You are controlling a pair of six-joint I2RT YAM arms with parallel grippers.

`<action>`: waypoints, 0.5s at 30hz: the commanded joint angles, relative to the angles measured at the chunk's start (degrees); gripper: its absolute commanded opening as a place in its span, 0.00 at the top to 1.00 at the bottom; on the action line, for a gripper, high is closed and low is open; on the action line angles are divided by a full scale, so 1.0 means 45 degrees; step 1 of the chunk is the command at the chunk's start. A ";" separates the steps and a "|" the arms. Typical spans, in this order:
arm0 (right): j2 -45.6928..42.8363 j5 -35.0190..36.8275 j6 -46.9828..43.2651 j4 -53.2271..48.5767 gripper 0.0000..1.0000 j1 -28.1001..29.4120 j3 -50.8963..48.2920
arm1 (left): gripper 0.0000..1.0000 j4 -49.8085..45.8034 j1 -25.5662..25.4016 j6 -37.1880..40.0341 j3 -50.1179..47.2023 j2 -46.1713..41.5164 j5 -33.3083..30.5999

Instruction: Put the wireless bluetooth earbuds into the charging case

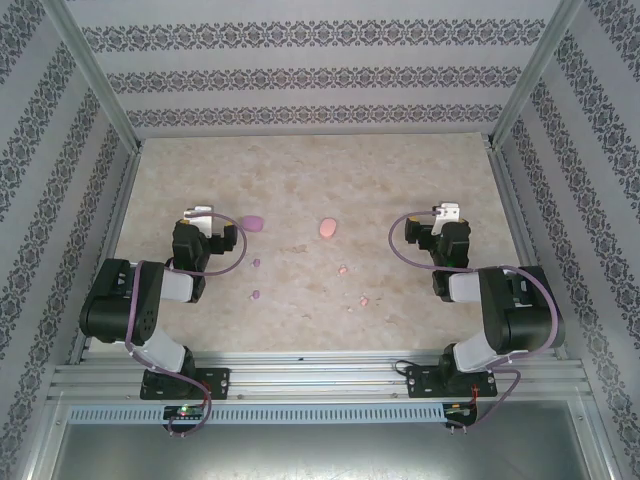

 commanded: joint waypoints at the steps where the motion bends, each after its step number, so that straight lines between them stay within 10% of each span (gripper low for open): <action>1: -0.0105 -0.0296 -0.0231 0.0155 0.02 0.0004 0.0227 | 0.00 -0.0052 0.0118 0.0024 -0.0025 -0.0100 0.0055; 15: -0.0105 -0.0375 -0.0211 0.0121 0.02 -0.0021 0.0239 | 0.00 -0.0089 0.0118 0.0031 -0.0013 -0.0120 0.0062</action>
